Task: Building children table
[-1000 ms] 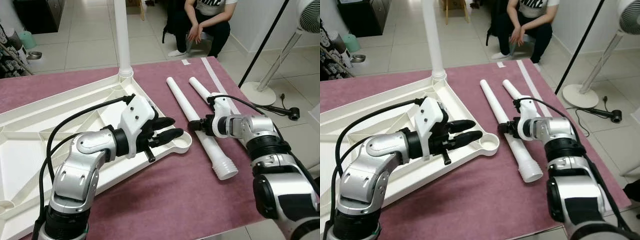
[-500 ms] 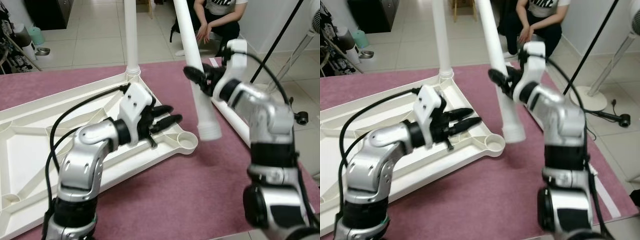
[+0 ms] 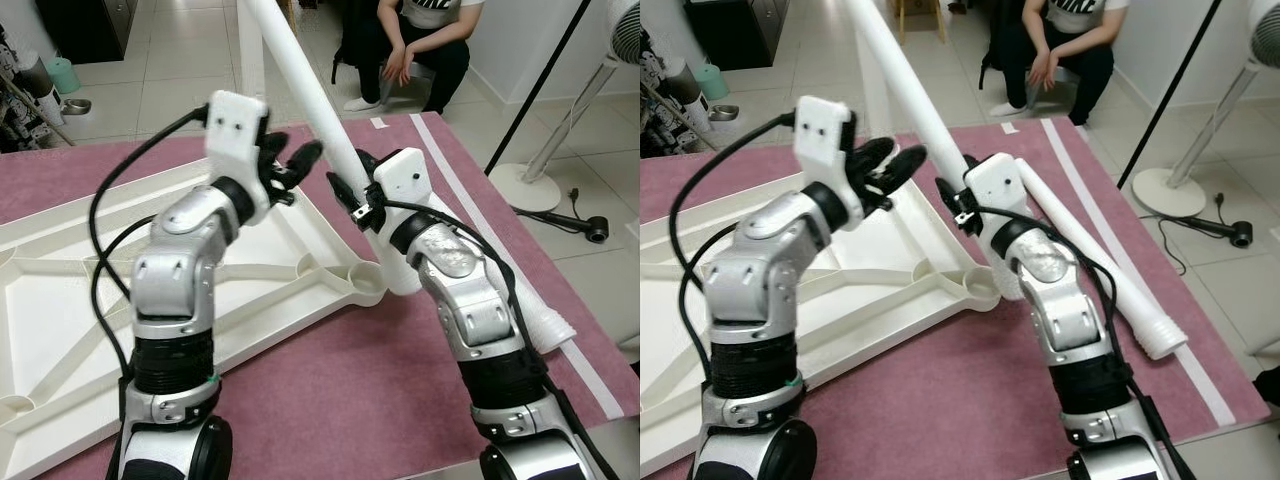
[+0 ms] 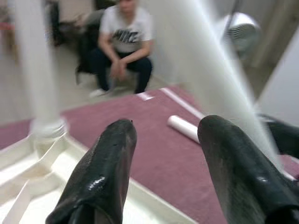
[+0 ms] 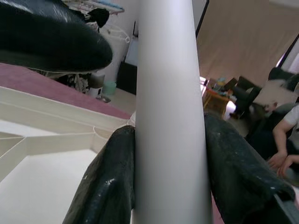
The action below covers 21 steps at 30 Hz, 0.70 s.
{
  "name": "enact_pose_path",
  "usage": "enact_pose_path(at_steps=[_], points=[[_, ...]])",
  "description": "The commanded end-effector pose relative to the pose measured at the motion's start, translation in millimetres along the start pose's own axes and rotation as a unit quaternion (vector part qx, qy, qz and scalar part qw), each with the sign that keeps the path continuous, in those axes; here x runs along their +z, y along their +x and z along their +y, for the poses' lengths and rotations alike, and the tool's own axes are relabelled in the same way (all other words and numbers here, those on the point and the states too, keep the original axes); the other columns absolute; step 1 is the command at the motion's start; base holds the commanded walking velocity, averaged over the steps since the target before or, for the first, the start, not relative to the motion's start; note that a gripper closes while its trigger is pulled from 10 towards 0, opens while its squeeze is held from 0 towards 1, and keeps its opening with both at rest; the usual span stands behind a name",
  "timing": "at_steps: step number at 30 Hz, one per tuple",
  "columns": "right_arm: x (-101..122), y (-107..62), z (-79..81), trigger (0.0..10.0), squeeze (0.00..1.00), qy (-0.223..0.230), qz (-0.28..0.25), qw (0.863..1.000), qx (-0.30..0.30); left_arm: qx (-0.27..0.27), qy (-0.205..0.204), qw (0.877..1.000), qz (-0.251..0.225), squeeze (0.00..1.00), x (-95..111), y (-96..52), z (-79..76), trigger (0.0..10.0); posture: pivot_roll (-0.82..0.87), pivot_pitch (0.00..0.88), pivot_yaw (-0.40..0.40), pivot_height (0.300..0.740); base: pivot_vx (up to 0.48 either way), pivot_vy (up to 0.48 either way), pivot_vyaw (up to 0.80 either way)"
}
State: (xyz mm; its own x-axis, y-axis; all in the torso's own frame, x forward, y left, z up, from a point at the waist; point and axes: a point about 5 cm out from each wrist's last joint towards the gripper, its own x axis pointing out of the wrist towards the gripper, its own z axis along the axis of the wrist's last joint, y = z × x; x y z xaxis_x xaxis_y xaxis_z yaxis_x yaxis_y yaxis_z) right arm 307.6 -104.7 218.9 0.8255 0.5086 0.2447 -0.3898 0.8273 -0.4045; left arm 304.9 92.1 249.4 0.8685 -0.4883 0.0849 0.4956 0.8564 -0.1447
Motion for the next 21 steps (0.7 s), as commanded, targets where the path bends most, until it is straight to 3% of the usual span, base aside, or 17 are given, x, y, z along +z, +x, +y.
enact_pose_path(at_steps=[1,4,5,7,8,10,11,13,19,20,21], points=[[1,2.1,5.9,10.0,0.0,-0.018,-0.018,1.0,0.004,-0.024,-0.063,0.997,-0.029,0.0,11,9.7,-23.9,10.0,0.03,0.0,0.042,0.74,0.0,0.0,0.0],[1,3.0,8.7,10.0,0.0,-0.044,-0.036,0.998,0.003,-0.029,-0.095,0.995,-0.027,0.0,12,12.9,-27.3,10.0,0.03,0.0,0.042,0.74,0.0,0.0,0.0],[2,4.0,9.6,10.0,0.0,-0.054,-0.043,0.998,0.003,-0.033,-0.117,0.992,-0.029,1.0,14,13.9,-28.7,10.0,0.03,0.0,0.041,0.74,0.0,0.0,0.0],[2,5.4,10.8,10.0,0.0,-0.067,-0.051,0.996,0.001,-0.041,-0.153,0.987,-0.035,1.0,16,15.0,-30.7,10.0,0.03,0.0,0.041,0.74,0.0,0.0,0.0],[1,6.2,10.4,10.0,0.0,-0.073,-0.054,0.996,-0.002,-0.065,-0.186,0.979,-0.044,0.89,20,14.2,-32.9,10.0,0.04,0.0,0.043,0.74,0.0,0.0,0.0],[0,6.6,10.1,10.0,0.0,-0.076,-0.056,0.996,-0.004,-0.08,-0.201,0.975,-0.049,0.89,22,13.1,-33.9,10.0,0.04,0.0,0.044,0.74,0.0,0.0,0.0],[0,7.2,8.2,10.0,0.0,-0.079,-0.058,0.995,-0.009,-0.097,-0.219,0.969,-0.06,0.0,25,11.2,-34.0,10.0,0.04,0.0,0.044,0.74,0.0,0.0,0.0],[0,8.2,3.8,10.0,0.0,-0.08,-0.06,0.995,-0.02,-0.12,-0.231,0.962,-0.081,0.0,30,7.6,-32.5,10.0,0.04,0.0,0.045,0.74,0.0,0.0,0.0],[0,9.3,-1.4,10.0,0.0,-0.085,-0.065,0.994,-0.032,-0.131,-0.223,0.961,-0.095,0.0,34,4.4,-30.4,10.0,0.04,0.0,0.044,0.74,0.0,0.0,0.0],[1,10.5,-3.7,10.0,0.0,-0.096,-0.072,0.992,-0.033,-0.15,-0.229,0.956,-0.102,1.0,37,2.1,-34.3,10.0,0.04,0.0,0.044,0.74,0.0,0.0,0.0],[1,10.5,-3.7,10.0,0.0,-0.096,-0.072,0.992,-0.033,-0.15,-0.229,0.956,-0.102,1.0,37,2.1,-34.3,10.0,0.04,0.0,0.044,0.74,0.0,0.0,0.0]])
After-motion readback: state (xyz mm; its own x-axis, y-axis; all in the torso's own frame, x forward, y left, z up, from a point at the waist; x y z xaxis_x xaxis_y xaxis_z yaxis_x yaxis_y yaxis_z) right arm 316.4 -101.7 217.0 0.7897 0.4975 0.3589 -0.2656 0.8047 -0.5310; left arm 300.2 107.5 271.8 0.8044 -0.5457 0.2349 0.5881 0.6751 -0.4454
